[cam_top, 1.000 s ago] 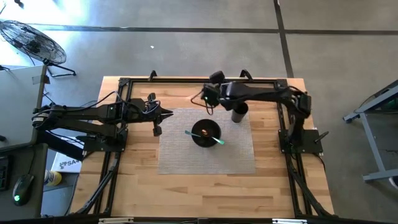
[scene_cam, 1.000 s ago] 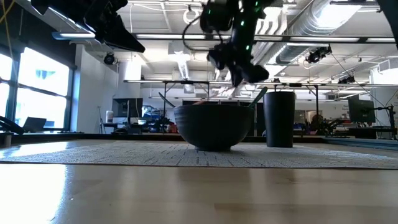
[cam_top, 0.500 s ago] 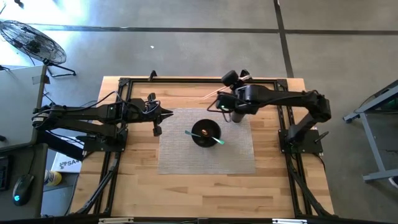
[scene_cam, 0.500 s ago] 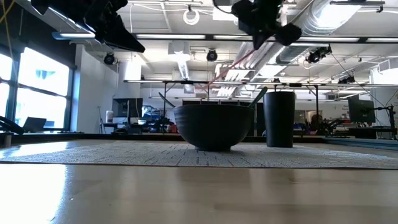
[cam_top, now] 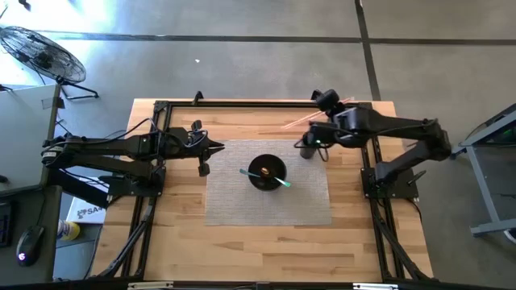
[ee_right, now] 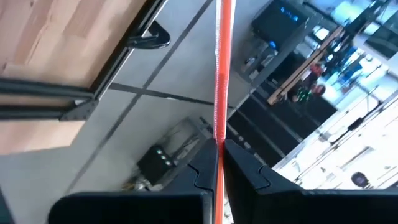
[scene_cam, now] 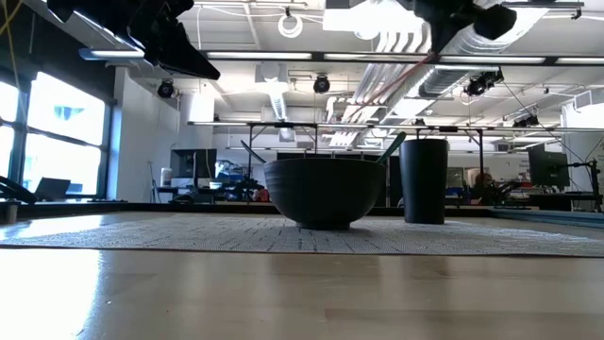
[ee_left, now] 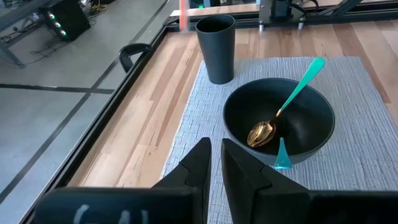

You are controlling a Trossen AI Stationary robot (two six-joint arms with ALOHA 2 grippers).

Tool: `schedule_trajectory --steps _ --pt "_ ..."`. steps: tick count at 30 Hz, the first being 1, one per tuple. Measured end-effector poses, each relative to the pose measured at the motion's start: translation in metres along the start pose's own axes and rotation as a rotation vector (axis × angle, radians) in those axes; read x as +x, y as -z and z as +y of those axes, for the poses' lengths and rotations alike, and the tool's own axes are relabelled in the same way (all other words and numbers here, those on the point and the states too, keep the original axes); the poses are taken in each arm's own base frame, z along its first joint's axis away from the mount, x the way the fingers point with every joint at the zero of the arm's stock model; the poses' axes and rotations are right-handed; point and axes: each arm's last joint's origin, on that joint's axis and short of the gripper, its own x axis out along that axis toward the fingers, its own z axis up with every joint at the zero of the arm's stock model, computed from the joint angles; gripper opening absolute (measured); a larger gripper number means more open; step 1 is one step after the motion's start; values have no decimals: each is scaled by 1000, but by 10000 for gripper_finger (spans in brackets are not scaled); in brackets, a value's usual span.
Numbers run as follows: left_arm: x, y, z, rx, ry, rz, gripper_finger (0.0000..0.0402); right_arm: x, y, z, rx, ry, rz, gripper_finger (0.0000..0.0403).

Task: Pick & Place Utensil
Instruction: Put the orange straw into the black cup

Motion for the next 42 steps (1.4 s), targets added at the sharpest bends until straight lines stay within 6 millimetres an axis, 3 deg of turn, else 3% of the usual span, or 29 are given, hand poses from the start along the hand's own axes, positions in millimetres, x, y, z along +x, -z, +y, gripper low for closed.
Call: schedule_trajectory --steps 6,17,23,30,37,42 --pt "0 0 0 0 0 0 35 -4 22 27 -63 19 -19 12" --pt "0 0 0 0 0 0 35 11 48 82 -212 84 88 12" --pt "0 0 0 0 0 0 35 19 31 93 -261 106 55 12" --pt "0 0 0 0 0 0 35 22 3 90 -241 215 -12 16" --pt "0 0 0 0 0 0 35 22 -4 87 -182 231 -64 49" --pt "0 0 0 0 0 0 35 21 -7 83 -46 236 -121 75"
